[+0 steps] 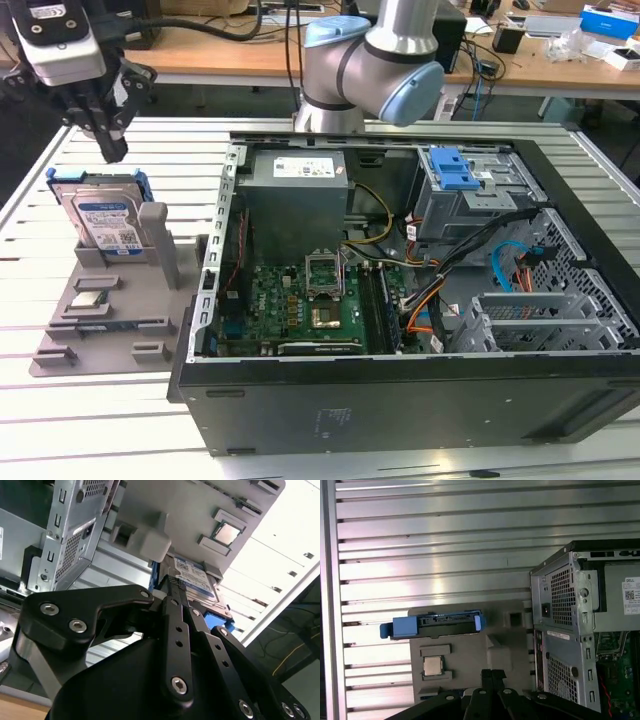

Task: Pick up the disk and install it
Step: 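Reach for the disk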

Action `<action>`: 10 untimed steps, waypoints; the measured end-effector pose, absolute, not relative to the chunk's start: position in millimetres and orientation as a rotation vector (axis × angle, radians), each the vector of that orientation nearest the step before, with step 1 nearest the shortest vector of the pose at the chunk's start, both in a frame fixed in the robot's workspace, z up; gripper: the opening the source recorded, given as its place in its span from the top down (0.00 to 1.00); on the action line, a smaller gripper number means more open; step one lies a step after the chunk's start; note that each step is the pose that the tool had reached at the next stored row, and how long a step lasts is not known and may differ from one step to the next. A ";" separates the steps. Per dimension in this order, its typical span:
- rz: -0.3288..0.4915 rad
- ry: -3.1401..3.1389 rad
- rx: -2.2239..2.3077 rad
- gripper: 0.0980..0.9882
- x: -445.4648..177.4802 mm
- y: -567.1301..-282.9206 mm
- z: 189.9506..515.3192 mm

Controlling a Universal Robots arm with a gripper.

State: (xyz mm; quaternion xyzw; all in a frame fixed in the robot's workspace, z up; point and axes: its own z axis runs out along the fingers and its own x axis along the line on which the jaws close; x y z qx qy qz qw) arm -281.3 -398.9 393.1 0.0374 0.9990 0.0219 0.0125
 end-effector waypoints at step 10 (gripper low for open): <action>0.068 3.114 0.117 0.99 -304.1 -398.9 393.1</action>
